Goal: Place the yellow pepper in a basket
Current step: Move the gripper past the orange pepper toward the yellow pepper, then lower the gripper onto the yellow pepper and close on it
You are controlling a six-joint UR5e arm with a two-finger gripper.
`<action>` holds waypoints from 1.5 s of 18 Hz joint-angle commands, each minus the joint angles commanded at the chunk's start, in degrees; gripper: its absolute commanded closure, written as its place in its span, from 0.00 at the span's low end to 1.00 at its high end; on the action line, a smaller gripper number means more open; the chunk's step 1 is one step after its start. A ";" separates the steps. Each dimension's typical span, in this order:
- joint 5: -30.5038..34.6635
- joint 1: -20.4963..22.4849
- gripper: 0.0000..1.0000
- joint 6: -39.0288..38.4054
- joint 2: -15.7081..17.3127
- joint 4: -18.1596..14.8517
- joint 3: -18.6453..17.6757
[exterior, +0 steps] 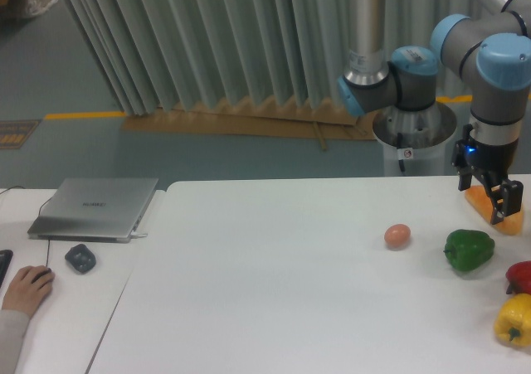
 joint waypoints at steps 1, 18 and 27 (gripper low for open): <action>2.81 -0.09 0.00 0.35 -0.17 0.09 0.00; 3.72 -1.14 0.00 -22.57 -10.81 18.79 3.87; 3.19 -2.37 0.00 -26.54 -17.92 21.10 7.64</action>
